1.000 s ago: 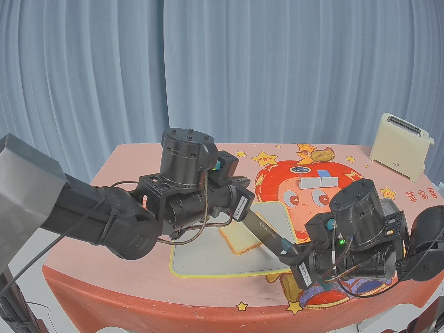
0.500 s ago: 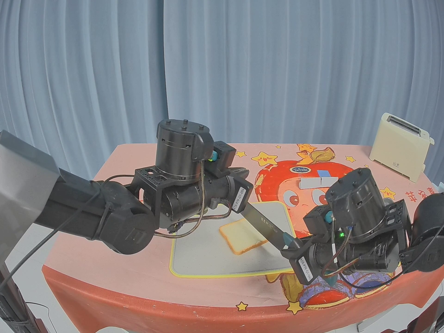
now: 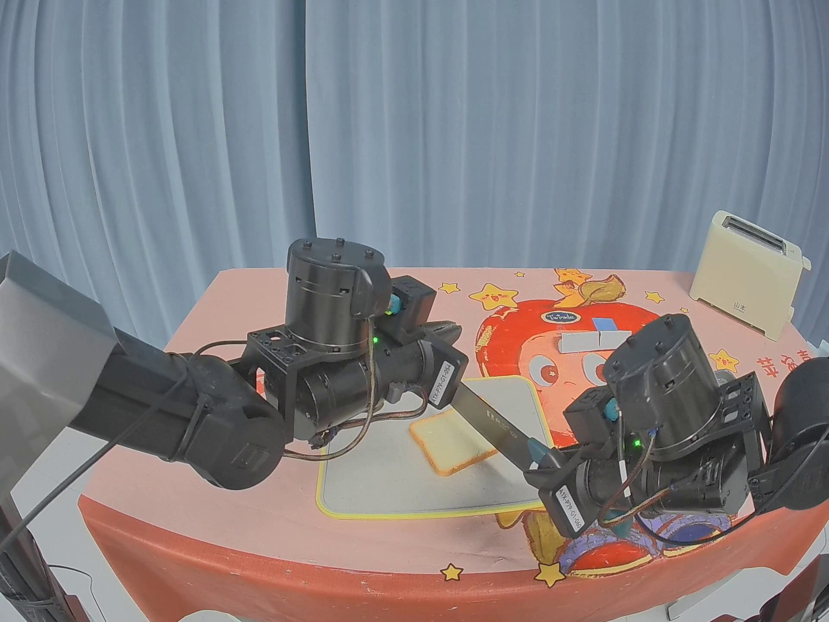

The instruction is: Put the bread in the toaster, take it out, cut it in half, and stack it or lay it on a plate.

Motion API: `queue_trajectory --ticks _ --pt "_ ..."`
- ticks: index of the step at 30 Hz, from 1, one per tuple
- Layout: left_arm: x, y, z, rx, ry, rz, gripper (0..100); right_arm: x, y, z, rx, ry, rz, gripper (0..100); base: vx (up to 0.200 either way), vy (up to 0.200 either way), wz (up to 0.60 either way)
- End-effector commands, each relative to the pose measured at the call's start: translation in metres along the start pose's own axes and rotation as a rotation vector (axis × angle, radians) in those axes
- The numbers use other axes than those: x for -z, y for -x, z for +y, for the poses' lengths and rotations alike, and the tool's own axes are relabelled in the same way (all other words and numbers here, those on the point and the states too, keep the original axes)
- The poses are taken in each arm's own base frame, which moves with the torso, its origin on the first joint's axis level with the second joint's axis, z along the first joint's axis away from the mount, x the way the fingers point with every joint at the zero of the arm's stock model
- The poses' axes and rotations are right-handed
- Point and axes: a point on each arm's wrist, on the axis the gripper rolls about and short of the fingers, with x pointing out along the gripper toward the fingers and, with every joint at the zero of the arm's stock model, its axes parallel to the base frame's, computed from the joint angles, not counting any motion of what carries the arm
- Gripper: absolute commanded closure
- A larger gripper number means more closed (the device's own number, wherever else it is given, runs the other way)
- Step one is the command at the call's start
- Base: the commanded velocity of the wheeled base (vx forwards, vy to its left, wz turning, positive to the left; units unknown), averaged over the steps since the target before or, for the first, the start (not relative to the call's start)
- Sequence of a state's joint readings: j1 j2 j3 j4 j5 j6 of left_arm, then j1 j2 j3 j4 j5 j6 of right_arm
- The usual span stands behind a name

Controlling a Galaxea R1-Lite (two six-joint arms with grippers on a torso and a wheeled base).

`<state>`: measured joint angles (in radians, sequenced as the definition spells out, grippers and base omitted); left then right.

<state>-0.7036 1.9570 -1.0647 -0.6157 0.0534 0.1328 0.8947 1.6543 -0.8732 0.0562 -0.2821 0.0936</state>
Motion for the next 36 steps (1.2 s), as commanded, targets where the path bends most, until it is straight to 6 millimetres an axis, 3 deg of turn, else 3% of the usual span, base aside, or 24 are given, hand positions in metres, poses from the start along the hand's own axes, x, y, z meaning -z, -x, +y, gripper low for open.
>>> queue_trajectory --ticks 1,18,28,36 --pt "0.001 0.002 0.001 -0.005 0.000 -0.003 100 0.001 -0.008 0.003 0.004 0.011 0.020 100 0.000 0.000 0.00" --pt "0.008 -0.003 -0.002 0.010 -0.002 0.017 100 -0.002 -0.017 0.001 0.016 0.004 0.034 100 0.000 0.000 0.00" --pt "0.032 -0.022 -0.006 0.021 -0.007 0.086 100 -0.001 -0.017 0.001 0.017 0.005 0.038 100 0.000 0.000 0.00" --pt "0.033 -0.024 -0.009 0.027 -0.009 0.089 100 -0.001 -0.021 0.002 0.018 0.005 0.047 100 0.000 0.000 0.00"
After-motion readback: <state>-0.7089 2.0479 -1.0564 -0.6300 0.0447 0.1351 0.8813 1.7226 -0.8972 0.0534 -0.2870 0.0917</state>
